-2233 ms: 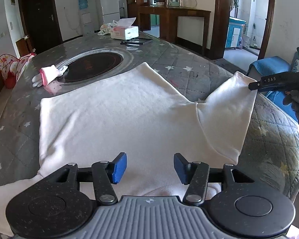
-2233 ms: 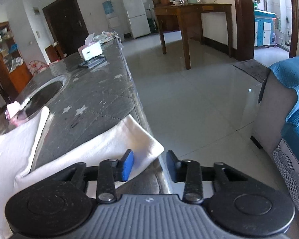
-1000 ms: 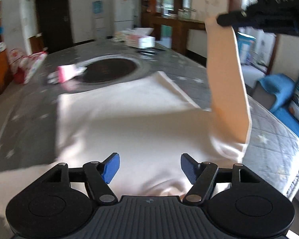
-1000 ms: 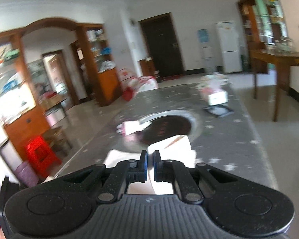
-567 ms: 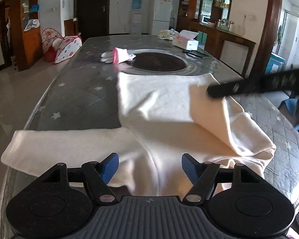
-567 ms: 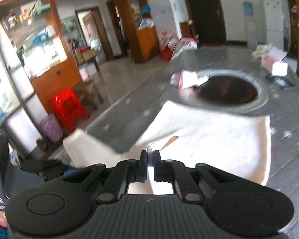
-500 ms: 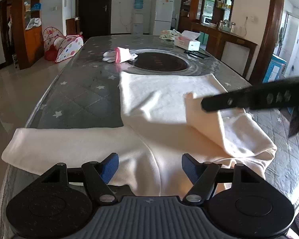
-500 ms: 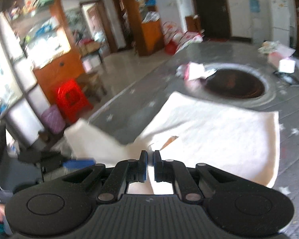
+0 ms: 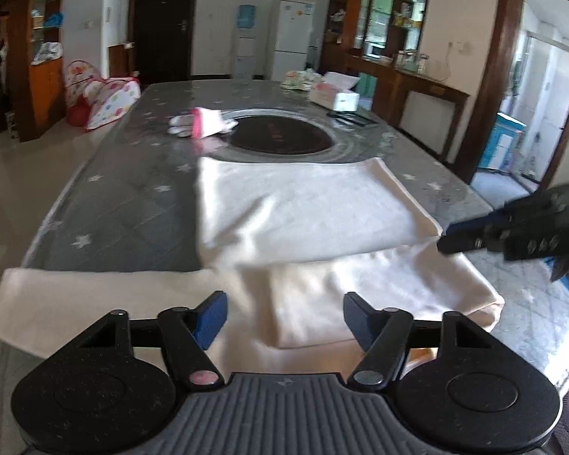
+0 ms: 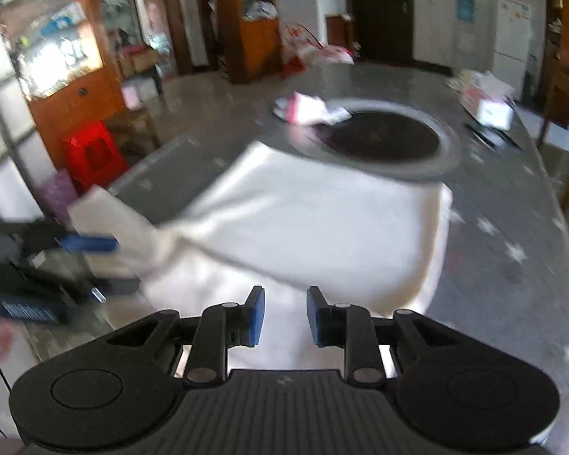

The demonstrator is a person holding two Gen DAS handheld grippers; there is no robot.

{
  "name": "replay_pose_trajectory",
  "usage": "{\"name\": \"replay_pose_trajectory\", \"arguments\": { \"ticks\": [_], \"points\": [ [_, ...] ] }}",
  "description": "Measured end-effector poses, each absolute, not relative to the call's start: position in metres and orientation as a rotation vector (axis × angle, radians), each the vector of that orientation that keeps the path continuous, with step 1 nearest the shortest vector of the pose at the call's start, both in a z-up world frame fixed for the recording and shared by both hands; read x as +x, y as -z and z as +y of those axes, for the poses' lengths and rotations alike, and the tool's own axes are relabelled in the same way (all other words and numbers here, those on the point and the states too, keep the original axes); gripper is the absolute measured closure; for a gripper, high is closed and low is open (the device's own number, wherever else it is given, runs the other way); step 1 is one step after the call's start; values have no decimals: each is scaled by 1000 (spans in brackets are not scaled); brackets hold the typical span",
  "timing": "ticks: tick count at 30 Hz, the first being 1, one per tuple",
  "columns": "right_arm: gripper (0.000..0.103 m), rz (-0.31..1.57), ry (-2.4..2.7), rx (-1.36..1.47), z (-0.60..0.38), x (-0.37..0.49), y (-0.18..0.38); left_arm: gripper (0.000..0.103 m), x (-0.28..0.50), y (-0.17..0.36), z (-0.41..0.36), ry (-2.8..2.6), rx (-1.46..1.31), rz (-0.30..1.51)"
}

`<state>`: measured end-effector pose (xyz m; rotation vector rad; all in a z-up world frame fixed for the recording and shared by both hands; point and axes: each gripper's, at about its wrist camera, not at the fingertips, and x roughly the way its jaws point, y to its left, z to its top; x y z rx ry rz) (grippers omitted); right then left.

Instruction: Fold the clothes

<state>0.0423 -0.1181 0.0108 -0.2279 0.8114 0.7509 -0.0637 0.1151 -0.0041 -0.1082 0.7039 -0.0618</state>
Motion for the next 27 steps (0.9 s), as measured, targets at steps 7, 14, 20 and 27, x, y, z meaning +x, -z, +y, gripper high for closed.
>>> {"name": "replay_pose_trajectory", "arguments": {
  "ticks": [7, 14, 20, 27],
  "points": [
    [79, 811, -699, -244, -148, 42, 10, 40, -41, 13, 97, 126, -111, 731],
    [80, 751, -722, -260, -135, 50, 21, 40, -23, 28, 95, 141, -125, 768],
    [84, 782, -697, -244, -138, 60, 27, 40, -19, 32, 95, 142, -109, 780],
    [83, 775, -715, -260, -125, 61, 28, 40, -15, 32, 93, 131, -104, 781]
  ]
}}
